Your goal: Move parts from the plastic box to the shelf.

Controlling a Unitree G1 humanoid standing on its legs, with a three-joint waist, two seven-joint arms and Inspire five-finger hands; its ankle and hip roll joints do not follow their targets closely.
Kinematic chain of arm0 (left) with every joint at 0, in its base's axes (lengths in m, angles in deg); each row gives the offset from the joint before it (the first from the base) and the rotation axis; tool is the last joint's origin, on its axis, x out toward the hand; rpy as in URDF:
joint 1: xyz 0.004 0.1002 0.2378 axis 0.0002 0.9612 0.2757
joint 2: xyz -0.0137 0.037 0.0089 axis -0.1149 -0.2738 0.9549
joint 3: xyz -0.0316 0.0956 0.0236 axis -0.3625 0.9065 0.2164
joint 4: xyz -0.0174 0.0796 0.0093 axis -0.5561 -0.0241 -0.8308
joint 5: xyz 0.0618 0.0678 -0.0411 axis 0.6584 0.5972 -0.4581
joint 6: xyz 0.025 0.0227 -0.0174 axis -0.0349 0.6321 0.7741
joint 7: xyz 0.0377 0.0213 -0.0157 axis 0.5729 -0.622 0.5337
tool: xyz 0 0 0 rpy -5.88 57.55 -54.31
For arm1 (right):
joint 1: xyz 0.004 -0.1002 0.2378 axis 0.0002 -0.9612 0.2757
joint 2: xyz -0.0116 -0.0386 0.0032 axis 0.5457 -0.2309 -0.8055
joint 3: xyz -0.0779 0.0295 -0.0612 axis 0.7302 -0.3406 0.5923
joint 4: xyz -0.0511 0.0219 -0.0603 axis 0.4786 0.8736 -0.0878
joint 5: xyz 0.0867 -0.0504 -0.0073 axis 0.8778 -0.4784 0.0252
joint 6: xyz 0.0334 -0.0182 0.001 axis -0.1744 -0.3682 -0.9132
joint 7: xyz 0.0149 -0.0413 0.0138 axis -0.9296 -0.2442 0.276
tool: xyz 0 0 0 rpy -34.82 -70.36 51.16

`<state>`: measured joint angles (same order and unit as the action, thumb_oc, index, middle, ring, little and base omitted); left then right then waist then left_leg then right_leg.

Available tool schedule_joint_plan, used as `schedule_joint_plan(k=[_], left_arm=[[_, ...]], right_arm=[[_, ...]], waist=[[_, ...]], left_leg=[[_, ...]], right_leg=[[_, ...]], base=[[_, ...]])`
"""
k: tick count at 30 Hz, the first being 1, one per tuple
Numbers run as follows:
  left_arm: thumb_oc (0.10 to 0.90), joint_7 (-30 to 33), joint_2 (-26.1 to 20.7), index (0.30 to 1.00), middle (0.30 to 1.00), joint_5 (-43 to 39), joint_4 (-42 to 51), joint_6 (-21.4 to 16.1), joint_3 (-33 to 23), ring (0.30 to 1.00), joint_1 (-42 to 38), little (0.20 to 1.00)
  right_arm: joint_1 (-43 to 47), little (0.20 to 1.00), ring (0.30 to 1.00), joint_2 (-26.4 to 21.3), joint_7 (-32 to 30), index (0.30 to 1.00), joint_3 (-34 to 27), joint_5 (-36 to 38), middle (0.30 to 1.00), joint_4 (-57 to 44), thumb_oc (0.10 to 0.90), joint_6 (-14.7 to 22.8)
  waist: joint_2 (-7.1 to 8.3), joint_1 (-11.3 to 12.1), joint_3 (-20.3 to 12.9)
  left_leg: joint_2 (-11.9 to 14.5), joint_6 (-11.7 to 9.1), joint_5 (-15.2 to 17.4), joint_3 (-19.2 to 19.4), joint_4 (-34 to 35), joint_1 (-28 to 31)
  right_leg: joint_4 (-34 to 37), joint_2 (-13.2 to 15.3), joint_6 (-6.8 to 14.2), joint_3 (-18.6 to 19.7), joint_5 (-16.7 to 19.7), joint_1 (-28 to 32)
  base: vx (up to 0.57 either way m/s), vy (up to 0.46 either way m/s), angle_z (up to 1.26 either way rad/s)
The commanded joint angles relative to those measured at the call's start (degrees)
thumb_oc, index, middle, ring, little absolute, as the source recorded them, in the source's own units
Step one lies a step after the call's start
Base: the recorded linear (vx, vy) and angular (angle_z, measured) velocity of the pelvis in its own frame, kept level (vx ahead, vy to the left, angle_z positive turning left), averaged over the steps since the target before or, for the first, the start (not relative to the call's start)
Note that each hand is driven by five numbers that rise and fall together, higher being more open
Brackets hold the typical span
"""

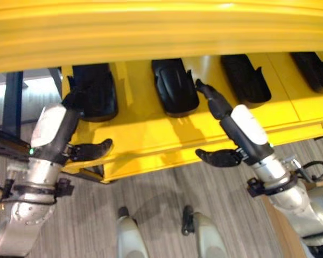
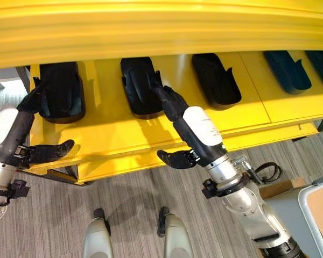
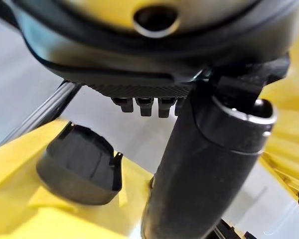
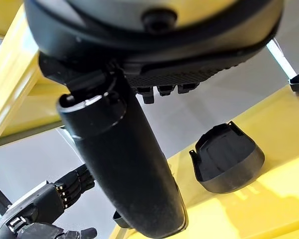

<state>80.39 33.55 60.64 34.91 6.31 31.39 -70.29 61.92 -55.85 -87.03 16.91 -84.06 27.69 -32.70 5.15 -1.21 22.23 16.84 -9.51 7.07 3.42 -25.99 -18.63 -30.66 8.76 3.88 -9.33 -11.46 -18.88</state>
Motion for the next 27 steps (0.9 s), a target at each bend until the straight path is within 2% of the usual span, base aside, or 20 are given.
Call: schedule_joint_plan(k=[1,6,17,27], left_arm=[[0.900,3.0,-3.6,1.000,1.000,4.8,3.3,-2.1,-2.7,1.000,-4.2,1.000],[0.900,4.4,-4.2,1.000,1.000,9.3,2.8,-1.5,-2.9,1.000,-7.6,1.000],[0.900,4.7,-3.0,1.000,1.000,16.4,-1.1,1.7,1.4,1.000,-14.9,1.000],[0.900,2.2,-1.9,1.000,1.000,17.8,-4.3,3.7,3.0,1.000,-16.4,1.000]], right_arm=[[3.8,1.000,1.000,-0.7,-2.4,1.000,-5.2,1.4,1.000,-6.5,0.900,3.8],[4.2,1.000,1.000,-0.7,-2.3,1.000,-5.2,0.9,1.000,-6.3,0.900,3.4],[4.9,1.000,1.000,0.3,-2.0,1.000,-5.0,-0.2,1.000,-5.7,0.900,2.1],[5.3,1.000,1.000,0.9,-0.8,1.000,-4.9,0.2,1.000,-5.5,0.900,1.2]], waist=[[-0.33,-0.6,-5.0],[-0.22,-0.7,-4.8],[0.17,-1.2,-4.9],[0.21,-1.5,-4.4]], left_leg=[[0.0,3.1,-3.3,-1.3,3.2,1.8],[0.0,3.1,-3.2,-1.1,3.1,1.9],[0.1,3.0,-2.7,-0.7,2.5,1.4],[0.2,3.0,-2.7,-0.6,2.2,1.0]], right_leg=[[-1.1,0.0,0.8,2.6,1.5,0.4],[-1.0,0.0,0.7,2.8,1.5,0.4],[-1.3,0.0,0.5,3.3,1.5,-0.3],[-1.5,-0.2,0.3,3.7,1.7,-1.1]], base=[[0.00,0.000,0.00],[0.01,0.006,-0.04],[0.00,0.000,0.00],[0.00,0.000,0.00]])
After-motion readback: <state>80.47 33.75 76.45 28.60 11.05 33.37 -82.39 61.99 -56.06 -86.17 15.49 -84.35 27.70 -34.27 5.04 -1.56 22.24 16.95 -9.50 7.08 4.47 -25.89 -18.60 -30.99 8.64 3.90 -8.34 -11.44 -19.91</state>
